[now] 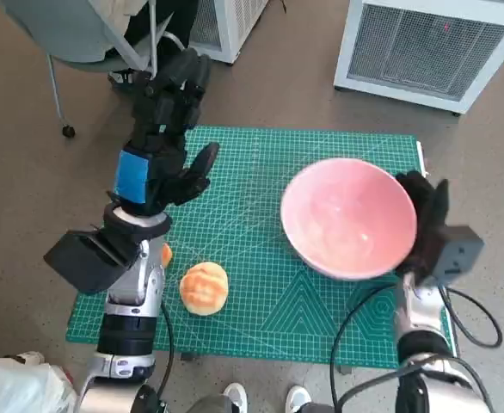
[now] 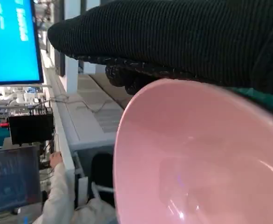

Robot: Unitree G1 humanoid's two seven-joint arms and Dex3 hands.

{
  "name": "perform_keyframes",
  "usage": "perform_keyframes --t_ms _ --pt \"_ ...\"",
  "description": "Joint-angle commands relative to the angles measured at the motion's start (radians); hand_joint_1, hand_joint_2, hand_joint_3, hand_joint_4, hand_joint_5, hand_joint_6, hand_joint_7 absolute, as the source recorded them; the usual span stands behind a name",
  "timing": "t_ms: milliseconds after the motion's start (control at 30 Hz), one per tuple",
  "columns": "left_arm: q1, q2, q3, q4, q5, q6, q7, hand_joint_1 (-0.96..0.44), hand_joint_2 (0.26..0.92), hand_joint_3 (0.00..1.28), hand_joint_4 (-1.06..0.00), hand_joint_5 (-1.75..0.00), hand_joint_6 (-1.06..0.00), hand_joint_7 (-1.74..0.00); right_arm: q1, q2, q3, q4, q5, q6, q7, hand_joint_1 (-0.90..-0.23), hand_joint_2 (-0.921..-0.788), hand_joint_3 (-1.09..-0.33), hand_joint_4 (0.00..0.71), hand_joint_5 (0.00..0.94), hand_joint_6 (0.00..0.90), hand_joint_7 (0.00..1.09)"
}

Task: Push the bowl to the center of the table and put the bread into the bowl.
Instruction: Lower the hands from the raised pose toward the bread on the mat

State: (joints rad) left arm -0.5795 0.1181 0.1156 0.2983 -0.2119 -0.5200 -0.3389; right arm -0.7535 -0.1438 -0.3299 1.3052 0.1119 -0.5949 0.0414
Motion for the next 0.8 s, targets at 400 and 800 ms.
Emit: perform_keyframes --t_ms 400,800 --pt "0.041 0.035 0.033 -0.014 -0.026 -0.014 -0.013 -0.42 0.921 0.42 -0.21 -0.01 -0.06 -0.53 -0.071 0.076 0.035 0.014 -0.03 0.044 -0.021 -0.517 -0.921 -0.84 0.304 0.002 0.187 0.38" --pt "0.071 0.053 0.041 -0.045 -0.019 -0.007 -0.001 -0.42 0.921 0.42 -0.22 -0.01 -0.07 -0.5 -0.13 0.097 0.062 0.022 -0.056 0.102 -0.06 -0.506 -0.921 -0.859 0.299 0.004 0.12 0.49"
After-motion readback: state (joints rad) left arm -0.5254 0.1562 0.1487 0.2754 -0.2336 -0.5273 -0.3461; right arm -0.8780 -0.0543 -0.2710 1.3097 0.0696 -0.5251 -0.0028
